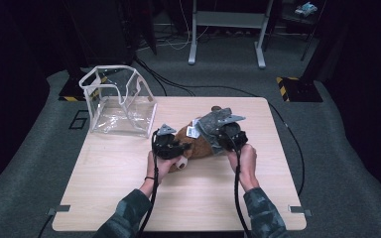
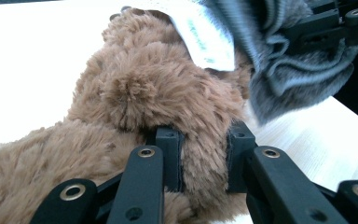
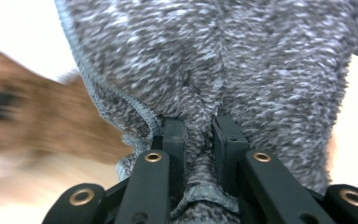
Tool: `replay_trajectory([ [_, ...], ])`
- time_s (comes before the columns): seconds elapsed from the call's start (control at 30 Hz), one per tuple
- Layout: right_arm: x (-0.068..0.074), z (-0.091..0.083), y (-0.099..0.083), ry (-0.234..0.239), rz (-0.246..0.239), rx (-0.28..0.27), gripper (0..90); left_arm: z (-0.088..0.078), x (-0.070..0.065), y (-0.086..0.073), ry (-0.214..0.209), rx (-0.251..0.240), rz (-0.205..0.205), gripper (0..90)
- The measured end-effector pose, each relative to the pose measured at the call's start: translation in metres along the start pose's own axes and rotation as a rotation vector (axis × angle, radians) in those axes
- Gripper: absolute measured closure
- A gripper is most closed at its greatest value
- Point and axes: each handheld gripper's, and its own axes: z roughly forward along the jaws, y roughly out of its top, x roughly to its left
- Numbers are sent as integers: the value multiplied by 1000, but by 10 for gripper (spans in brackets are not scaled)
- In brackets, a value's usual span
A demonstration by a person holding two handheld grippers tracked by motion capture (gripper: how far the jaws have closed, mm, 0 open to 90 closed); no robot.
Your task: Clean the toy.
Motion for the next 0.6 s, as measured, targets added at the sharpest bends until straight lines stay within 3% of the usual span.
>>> replay_trajectory([
  [0.1,-19,-3,-6,-19,38,-1,778,1,-1,0,4,4,5,730],
  [0.17,-20,-9,-6,-5,53,-21,778,1,-1,0,4,4,-8,730],
  [0.23,-12,-16,-4,32,44,-43,777,1,-1,-1,5,6,-9,730],
  [0.4,30,-20,13,181,-60,-86,777,2,-1,0,4,17,-4,730],
  [0.5,55,-6,21,198,-120,-60,776,2,-2,-1,1,24,5,730],
  [0.6,57,11,23,187,-112,-23,777,1,0,-1,0,26,-10,730],
])
